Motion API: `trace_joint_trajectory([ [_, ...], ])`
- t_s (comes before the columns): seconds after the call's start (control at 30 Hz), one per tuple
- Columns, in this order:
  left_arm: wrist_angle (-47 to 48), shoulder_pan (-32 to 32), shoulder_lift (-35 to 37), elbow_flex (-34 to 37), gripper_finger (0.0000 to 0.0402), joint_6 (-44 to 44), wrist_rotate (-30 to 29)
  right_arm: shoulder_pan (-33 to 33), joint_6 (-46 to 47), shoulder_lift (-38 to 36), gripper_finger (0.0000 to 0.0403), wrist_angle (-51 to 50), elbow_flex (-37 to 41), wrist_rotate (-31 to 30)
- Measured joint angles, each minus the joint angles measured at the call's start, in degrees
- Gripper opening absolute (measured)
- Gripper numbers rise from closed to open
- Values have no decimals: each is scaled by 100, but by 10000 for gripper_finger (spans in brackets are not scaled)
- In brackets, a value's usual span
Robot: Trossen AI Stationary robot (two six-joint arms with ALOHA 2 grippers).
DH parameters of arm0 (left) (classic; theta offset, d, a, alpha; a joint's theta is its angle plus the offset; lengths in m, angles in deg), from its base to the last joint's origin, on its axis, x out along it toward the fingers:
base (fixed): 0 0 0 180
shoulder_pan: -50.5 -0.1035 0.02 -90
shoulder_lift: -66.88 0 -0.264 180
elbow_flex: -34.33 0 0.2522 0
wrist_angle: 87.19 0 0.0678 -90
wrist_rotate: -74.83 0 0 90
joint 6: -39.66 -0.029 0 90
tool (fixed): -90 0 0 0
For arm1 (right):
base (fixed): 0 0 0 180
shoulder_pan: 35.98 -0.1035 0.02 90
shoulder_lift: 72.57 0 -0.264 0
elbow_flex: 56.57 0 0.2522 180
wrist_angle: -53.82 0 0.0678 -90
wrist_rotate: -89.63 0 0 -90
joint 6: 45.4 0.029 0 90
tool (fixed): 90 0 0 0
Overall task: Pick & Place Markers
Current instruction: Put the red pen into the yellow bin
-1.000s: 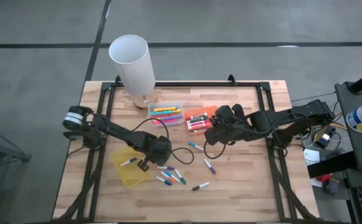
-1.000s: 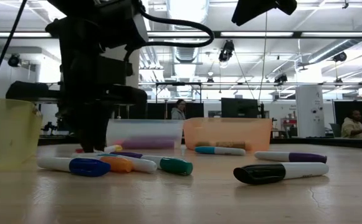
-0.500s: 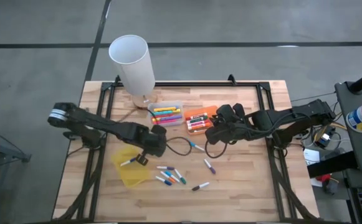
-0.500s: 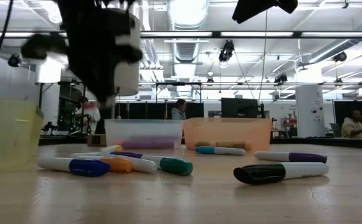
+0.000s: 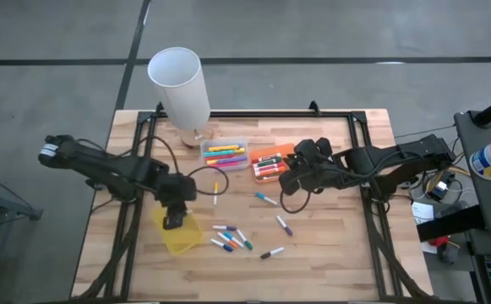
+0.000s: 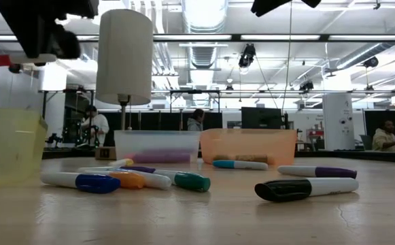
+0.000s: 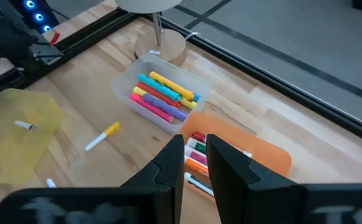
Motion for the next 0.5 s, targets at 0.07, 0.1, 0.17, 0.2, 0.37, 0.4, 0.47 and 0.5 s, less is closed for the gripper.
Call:
trace_joint_trajectory([
  [0.07,-253,6,71,236,28,484,-5,0,-1,0,61,23,-14,2],
  [0.1,-425,6,79,359,28,761,-3,0,-21,0,61,23,-33,8],
  [0.17,-525,6,83,565,28,1303,71,-14,-83,0,61,27,-85,85],
  [0.2,-524,17,71,659,28,1497,147,-24,-131,-1,61,34,-107,172],
  [0.37,-605,97,28,1133,29,2187,231,-99,-460,0,61,38,-169,472],
  [0.4,-673,94,28,1239,29,2310,196,-107,-494,0,61,38,-172,479],
  [0.47,-685,69,0,1456,31,2849,109,-114,-583,-2,61,35,-172,482],
  [0.5,-674,40,-26,1559,33,3166,108,-114,-616,-2,61,35,-172,485],
])
